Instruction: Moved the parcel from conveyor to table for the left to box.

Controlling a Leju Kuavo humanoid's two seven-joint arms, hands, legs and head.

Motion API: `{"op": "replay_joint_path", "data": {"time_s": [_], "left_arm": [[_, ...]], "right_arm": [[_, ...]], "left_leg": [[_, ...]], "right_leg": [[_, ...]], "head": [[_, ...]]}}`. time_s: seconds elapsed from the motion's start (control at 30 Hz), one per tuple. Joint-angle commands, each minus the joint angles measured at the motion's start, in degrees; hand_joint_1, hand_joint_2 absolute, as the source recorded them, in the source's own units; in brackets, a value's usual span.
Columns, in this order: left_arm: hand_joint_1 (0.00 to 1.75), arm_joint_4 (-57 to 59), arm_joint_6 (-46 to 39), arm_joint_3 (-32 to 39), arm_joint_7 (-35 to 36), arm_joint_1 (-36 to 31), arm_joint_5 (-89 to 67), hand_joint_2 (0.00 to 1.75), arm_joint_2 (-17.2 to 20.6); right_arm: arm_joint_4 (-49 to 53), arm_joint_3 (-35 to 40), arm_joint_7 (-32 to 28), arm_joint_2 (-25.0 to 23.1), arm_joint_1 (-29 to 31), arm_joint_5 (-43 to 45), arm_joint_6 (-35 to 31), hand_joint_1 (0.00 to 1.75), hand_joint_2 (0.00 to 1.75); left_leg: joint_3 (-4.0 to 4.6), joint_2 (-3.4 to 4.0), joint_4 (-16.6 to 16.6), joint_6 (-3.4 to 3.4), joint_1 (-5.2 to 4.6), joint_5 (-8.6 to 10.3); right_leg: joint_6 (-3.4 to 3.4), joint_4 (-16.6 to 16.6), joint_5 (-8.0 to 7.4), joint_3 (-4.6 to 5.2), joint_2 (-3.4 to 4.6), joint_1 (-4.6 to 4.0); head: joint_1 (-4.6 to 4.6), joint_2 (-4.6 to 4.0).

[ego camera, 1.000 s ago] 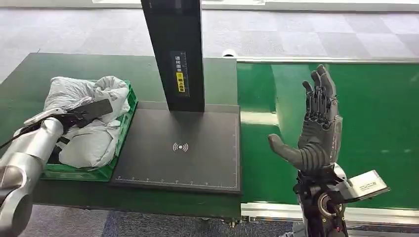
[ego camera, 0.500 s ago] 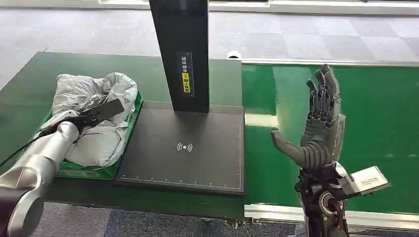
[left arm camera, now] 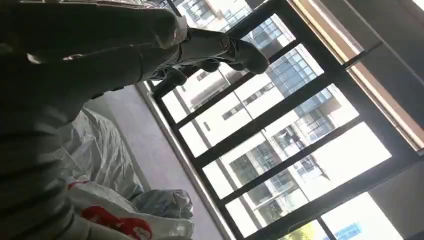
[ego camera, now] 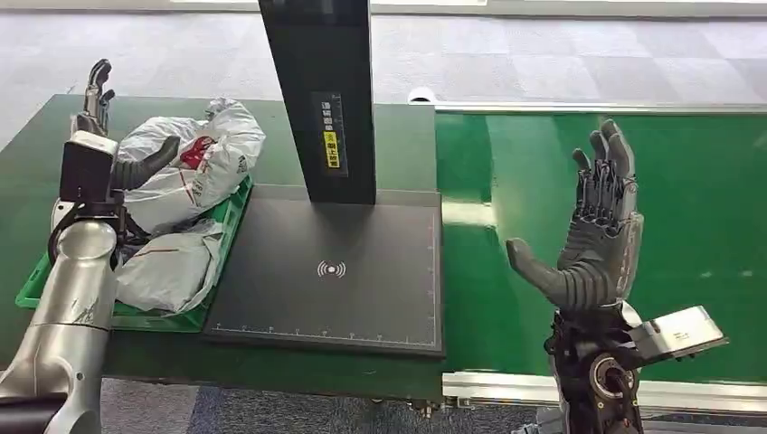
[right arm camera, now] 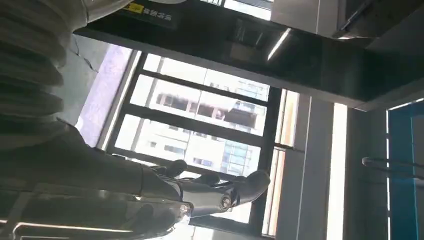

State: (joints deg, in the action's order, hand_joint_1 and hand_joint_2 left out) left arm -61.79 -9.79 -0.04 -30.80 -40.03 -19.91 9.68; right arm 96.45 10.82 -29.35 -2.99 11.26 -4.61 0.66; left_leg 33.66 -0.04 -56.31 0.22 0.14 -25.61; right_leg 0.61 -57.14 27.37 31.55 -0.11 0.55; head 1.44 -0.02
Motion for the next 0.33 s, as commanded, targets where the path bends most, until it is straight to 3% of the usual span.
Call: {"op": "replay_joint_path", "data": {"time_s": [0.03,0.1,0.17,0.3,0.33], "left_arm": [[0.0,-5.9,-7.6,4.7,-5.8,1.7,3.3,1.75,-2.0],[0.0,-20.2,-23.8,6.3,-9.2,7.1,5.2,1.75,-2.2],[0.0,-31.7,-29.0,5.0,-9.2,12.9,7.4,1.75,-0.6],[0.0,-44.7,-30.2,1.4,-9.2,18.0,3.5,1.75,-2.0],[0.0,-47.8,-30.2,-3.5,-9.2,19.9,3.5,1.75,-1.1]], "right_arm": [[-1.5,0.7,-0.5,1.2,0.5,0.6,-0.3,0.0,1.75],[-1.5,2.1,-0.7,1.7,0.1,1.2,-0.7,0.0,1.75],[-2.2,2.8,-1.1,2.0,-0.3,1.7,-1.5,0.0,1.75],[-2.3,3.0,-1.5,2.7,-1.0,1.9,-2.4,0.0,1.75],[-2.2,2.9,-1.5,2.9,-0.8,2.0,-2.6,0.0,1.75]], "left_leg": [[0.02,0.01,0.0,-0.03,0.05,0.04],[0.02,0.07,0.0,-0.02,0.05,0.0],[0.02,0.27,0.0,-0.02,0.06,-0.06],[0.01,0.23,0.0,-0.08,0.06,-0.12],[0.05,0.16,0.0,-0.08,0.1,-0.13]], "right_leg": [[-0.01,0.1,-0.06,-0.01,0.01,-0.06],[-0.01,0.1,-0.04,0.01,0.05,-0.05],[-0.01,0.1,-0.06,0.03,0.26,-0.07],[-0.01,0.1,0.0,0.04,0.25,-0.06],[-0.01,0.2,0.01,0.03,0.18,-0.1]], "head": [[0.0,0.0],[0.0,0.0],[0.0,0.0],[0.04,0.0],[0.0,0.0]]}}
